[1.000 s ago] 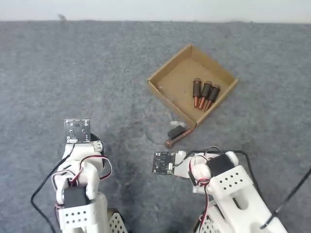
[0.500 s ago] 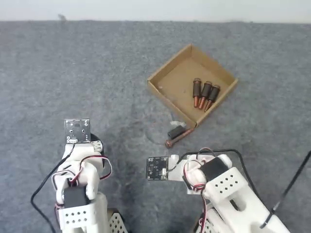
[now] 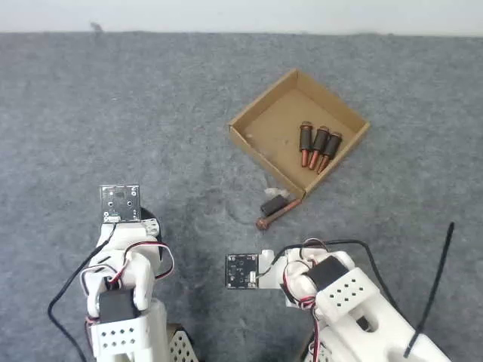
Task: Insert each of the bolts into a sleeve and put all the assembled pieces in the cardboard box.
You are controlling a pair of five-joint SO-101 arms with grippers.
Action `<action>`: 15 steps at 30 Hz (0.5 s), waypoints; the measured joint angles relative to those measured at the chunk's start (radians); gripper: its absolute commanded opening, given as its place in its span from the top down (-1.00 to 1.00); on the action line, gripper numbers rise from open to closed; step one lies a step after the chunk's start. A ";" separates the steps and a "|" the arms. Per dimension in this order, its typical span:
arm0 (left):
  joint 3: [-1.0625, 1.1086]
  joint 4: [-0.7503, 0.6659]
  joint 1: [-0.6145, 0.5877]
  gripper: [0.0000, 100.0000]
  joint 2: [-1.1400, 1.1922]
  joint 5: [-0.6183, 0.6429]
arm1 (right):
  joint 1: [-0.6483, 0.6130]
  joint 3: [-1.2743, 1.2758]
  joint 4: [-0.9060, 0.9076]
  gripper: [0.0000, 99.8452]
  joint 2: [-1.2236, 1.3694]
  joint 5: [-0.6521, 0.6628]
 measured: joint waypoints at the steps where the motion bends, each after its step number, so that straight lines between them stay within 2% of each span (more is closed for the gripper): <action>1: 0.000 0.000 0.000 0.98 0.000 0.000 | 0.000 0.002 -0.002 0.85 0.000 -0.002; 11: 0.000 0.000 0.000 0.98 0.000 0.000 | 0.000 0.002 0.008 0.85 -0.005 0.025; 15: 0.000 0.000 0.000 0.98 0.000 0.000 | 0.000 0.002 0.008 0.71 -0.005 0.025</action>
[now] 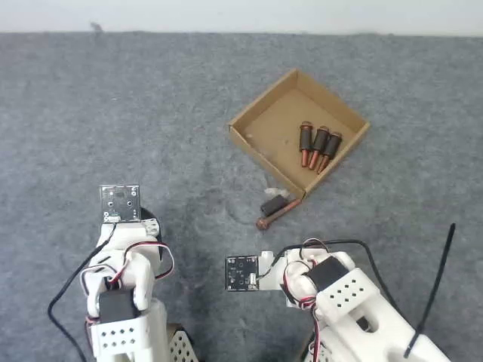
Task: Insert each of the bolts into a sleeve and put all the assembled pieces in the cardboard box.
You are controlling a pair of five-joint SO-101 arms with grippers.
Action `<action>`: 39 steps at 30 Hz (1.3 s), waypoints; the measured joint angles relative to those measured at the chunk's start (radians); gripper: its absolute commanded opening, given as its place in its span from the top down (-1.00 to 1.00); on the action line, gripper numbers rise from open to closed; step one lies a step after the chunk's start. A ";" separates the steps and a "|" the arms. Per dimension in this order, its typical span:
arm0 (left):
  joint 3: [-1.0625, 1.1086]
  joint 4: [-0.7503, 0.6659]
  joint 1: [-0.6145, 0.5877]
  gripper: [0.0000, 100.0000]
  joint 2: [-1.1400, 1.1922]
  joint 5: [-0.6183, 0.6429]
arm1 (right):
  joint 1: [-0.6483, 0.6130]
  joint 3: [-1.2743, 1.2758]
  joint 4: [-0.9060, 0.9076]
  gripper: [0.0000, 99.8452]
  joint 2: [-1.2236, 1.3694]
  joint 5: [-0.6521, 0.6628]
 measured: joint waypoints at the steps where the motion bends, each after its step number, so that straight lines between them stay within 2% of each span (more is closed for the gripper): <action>1: 0.000 0.000 0.000 0.98 0.000 0.000 | -0.002 0.000 0.000 0.70 0.005 0.000; 5: 0.000 0.000 0.000 0.98 0.000 0.000 | -0.003 -0.011 0.002 0.82 0.046 -0.037; 11: 0.000 0.000 0.000 0.98 0.000 0.000 | 0.000 -0.157 0.002 0.97 0.301 -0.051; 14: 0.000 0.000 0.000 0.98 0.000 0.000 | 0.000 -0.239 0.002 0.99 0.433 -0.052; 19: 0.000 0.000 0.000 0.98 0.000 0.000 | 0.002 -0.279 0.006 0.99 0.493 -0.135; 24: 0.000 0.000 0.000 0.98 0.000 0.000 | 0.009 -0.281 0.060 0.99 0.439 -0.278; 28: 0.000 0.000 0.000 0.98 0.000 0.000 | 0.103 -0.318 0.178 0.98 0.311 -0.397; 32: 0.000 0.000 0.000 0.98 0.000 0.000 | 0.264 -0.324 0.219 0.98 0.181 -0.471; 39: 0.000 0.000 0.000 0.98 0.000 0.000 | 0.545 -0.304 0.158 0.98 0.124 -0.516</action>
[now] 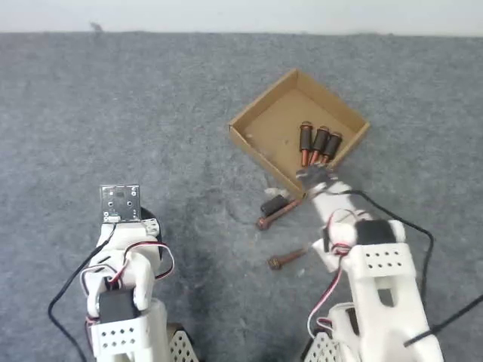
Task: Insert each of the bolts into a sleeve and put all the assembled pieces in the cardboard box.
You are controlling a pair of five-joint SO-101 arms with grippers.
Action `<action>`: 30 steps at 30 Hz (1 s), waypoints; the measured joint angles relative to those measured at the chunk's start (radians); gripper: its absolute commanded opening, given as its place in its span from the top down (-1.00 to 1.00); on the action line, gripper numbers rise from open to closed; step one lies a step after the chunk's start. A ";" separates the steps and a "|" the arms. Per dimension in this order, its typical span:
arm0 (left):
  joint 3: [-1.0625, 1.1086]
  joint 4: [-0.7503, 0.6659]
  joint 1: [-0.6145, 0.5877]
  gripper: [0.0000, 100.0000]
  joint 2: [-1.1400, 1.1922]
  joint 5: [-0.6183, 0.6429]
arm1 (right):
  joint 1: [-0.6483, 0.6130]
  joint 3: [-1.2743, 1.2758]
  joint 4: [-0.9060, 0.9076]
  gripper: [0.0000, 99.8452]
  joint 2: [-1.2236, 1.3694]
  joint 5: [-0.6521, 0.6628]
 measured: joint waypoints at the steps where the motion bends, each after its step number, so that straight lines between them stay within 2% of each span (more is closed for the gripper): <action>1: 0.000 0.000 0.000 0.98 0.000 0.000 | 0.031 0.018 -0.040 0.98 0.000 -0.028; 6: 0.000 0.000 0.000 0.98 0.000 0.000 | 0.192 0.103 -0.241 0.98 0.000 -0.210; 9: 0.000 0.000 0.029 0.98 0.000 0.009 | 0.290 0.118 -0.302 0.98 0.000 -0.256; 20: -0.029 0.000 0.161 0.98 0.026 0.037 | 0.304 0.144 -0.322 0.99 0.000 -0.265; 26: -0.241 -0.021 0.175 0.98 0.351 0.037 | 0.304 0.144 -0.324 0.99 0.000 -0.265; 30: -0.453 0.014 0.261 0.98 0.672 0.041 | 0.304 0.147 -0.338 0.99 0.000 -0.265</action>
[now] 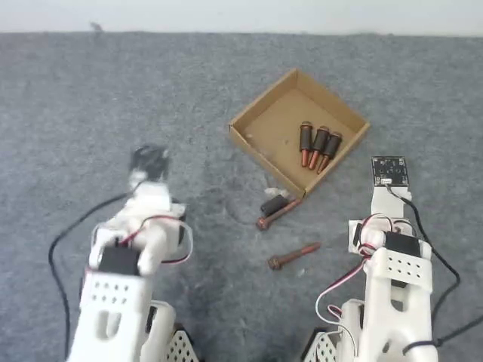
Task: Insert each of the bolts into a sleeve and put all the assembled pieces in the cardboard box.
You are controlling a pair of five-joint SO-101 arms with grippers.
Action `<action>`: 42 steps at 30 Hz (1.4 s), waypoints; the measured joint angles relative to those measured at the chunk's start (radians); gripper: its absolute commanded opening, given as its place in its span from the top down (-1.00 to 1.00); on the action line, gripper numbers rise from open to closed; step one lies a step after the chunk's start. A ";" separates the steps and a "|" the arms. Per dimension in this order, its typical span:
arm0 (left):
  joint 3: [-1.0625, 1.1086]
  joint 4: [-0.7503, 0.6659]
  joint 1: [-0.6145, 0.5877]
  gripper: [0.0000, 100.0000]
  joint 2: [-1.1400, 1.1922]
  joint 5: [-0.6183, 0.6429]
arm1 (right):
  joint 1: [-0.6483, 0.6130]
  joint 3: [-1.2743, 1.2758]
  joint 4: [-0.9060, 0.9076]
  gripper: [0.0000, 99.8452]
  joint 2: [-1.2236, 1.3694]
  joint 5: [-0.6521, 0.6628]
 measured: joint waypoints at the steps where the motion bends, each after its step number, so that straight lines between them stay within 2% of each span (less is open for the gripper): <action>1: -0.055 0.026 0.035 0.98 0.074 0.000 | 0.000 0.000 -0.005 0.99 0.000 0.000; 4: -0.198 0.109 0.175 0.98 0.249 0.002 | 0.000 0.000 -0.005 0.99 0.000 0.000; 8: -0.292 0.146 0.407 0.92 0.307 0.074 | 0.009 0.000 -0.005 0.99 0.000 0.000; 13: -0.302 0.068 0.694 0.78 0.319 0.114 | 0.011 0.000 -0.005 0.99 0.000 0.000; 16: -0.264 -0.014 0.793 0.78 0.319 0.117 | 0.012 0.000 -0.012 0.99 0.000 0.000; 24: -0.094 -0.207 0.856 0.82 0.328 0.144 | 0.012 0.011 -0.041 0.99 0.000 0.000; 29: -0.107 -0.279 0.856 0.83 0.502 0.152 | 0.012 0.011 -0.041 0.99 0.000 0.000; 36: -0.219 -0.302 0.858 0.83 0.862 0.157 | 0.012 0.011 -0.041 0.99 0.000 0.000; 42: -0.238 -0.290 0.853 0.83 0.890 0.155 | 0.012 0.011 -0.041 0.99 0.000 0.000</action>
